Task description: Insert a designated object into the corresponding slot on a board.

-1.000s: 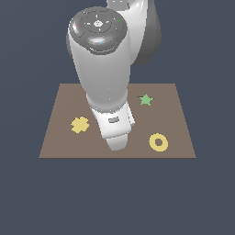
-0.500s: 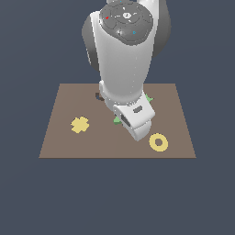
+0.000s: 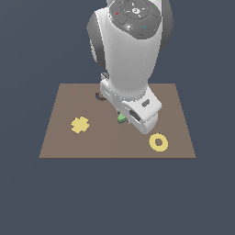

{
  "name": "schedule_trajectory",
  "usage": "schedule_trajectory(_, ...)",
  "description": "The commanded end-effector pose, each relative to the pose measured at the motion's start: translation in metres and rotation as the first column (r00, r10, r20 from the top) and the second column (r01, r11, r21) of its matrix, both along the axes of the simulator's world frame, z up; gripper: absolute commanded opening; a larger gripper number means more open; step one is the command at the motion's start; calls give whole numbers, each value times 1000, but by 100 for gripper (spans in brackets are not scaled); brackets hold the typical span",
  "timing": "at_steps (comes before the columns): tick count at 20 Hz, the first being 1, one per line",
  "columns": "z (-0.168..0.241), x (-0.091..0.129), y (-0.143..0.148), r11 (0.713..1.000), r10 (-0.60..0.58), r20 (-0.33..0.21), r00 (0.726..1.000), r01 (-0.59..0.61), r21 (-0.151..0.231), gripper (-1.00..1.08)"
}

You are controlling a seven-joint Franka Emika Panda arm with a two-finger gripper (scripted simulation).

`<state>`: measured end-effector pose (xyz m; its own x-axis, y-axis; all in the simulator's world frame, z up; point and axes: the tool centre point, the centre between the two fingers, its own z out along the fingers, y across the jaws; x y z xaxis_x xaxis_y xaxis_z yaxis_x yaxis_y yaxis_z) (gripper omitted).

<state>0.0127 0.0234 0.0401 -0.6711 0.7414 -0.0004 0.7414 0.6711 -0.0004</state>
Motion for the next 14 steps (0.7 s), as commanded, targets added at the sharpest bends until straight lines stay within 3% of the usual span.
schedule_trajectory(1, 0, -1, 1, 1000, 10, 0, 1000, -10, 0, -100)
schedule_trajectory(8, -10, -1, 1, 1000, 11, 0, 1000, -11, -1, -100)
schedule_trajectory(9, -10, -1, 1, 1000, 11, 0, 1000, -11, -1, 100)
schedule_trajectory(14, -10, -1, 1, 1000, 11, 0, 1000, -11, -1, 100)
